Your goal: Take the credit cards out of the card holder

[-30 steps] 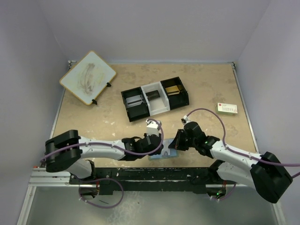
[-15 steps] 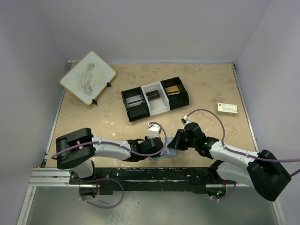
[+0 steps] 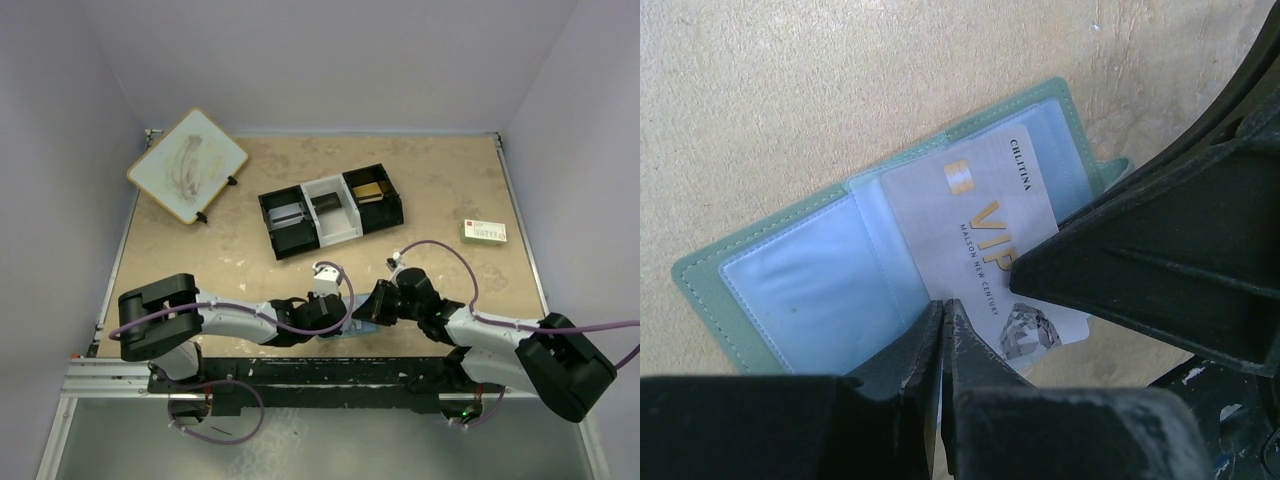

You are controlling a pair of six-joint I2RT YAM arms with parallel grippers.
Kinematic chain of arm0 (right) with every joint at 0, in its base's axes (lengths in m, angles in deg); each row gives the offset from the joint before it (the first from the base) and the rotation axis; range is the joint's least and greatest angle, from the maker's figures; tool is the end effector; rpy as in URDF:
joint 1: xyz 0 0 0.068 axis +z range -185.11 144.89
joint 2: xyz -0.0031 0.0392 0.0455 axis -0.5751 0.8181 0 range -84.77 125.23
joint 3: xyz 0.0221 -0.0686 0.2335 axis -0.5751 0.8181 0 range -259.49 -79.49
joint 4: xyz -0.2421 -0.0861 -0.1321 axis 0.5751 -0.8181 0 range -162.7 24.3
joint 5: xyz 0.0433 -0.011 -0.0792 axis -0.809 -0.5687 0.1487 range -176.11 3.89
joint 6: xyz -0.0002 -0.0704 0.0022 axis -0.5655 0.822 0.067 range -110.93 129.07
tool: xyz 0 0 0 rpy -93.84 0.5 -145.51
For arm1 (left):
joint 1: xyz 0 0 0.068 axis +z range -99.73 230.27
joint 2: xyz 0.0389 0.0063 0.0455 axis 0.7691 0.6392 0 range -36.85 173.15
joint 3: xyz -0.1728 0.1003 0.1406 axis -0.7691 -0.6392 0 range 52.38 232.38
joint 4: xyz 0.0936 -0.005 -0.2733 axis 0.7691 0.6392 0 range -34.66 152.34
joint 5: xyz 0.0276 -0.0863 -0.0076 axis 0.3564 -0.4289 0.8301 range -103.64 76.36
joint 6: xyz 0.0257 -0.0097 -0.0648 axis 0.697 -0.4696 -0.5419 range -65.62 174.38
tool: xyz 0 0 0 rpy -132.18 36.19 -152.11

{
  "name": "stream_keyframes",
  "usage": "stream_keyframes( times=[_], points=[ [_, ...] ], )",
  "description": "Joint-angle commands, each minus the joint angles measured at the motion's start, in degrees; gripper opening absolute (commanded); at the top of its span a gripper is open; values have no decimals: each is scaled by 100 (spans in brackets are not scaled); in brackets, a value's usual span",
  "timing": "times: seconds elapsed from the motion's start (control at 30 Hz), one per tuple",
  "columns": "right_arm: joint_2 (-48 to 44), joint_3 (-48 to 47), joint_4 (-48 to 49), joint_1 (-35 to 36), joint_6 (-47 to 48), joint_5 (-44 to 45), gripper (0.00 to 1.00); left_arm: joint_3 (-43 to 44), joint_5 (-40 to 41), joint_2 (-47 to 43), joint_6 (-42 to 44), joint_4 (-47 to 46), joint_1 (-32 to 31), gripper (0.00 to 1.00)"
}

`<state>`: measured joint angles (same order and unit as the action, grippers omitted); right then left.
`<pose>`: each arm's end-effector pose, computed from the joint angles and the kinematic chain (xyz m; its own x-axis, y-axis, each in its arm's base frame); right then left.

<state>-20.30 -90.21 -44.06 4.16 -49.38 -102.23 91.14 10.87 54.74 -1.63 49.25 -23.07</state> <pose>0.1750 0.1636 0.0708 -0.8886 0.3310 -0.3175 -0.0627 0.5980 0.7991 0.1165 -0.3061 0.0737 -0.7718 -0.0520 -0.6337 0.2686 0.8767 -0.3992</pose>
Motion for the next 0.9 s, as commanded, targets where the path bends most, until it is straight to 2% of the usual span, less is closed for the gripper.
stream_keyframes(
  times=[0.0, 0.1, 0.27, 0.37, 0.5, 0.67, 0.87],
  points=[
    [-75, 23, 303, 12, -11, -2, 7, -106, 96, -33, -15, 375, -51, 0],
    [-170, -23, 9, 11, 62, 145, 3, -104, 157, -72, -22, 477, -57, 0],
    [-368, -146, -473, 10, 242, 289, 3, -95, 237, -104, -20, 556, -57, 0],
    [-488, -114, -472, 2, 249, 269, 8, -90, 235, -107, -21, 565, -58, 0],
    [-487, -52, -191, 3, 143, 125, 19, -88, 209, -102, -18, 556, -57, 0],
    [-355, 165, 332, 2, -136, 39, 22, -63, 233, -106, 1, 593, -57, 0],
    [-393, 65, 155, -2, -78, 135, 23, -53, 231, -91, 1, 598, -57, 0]
  ],
)
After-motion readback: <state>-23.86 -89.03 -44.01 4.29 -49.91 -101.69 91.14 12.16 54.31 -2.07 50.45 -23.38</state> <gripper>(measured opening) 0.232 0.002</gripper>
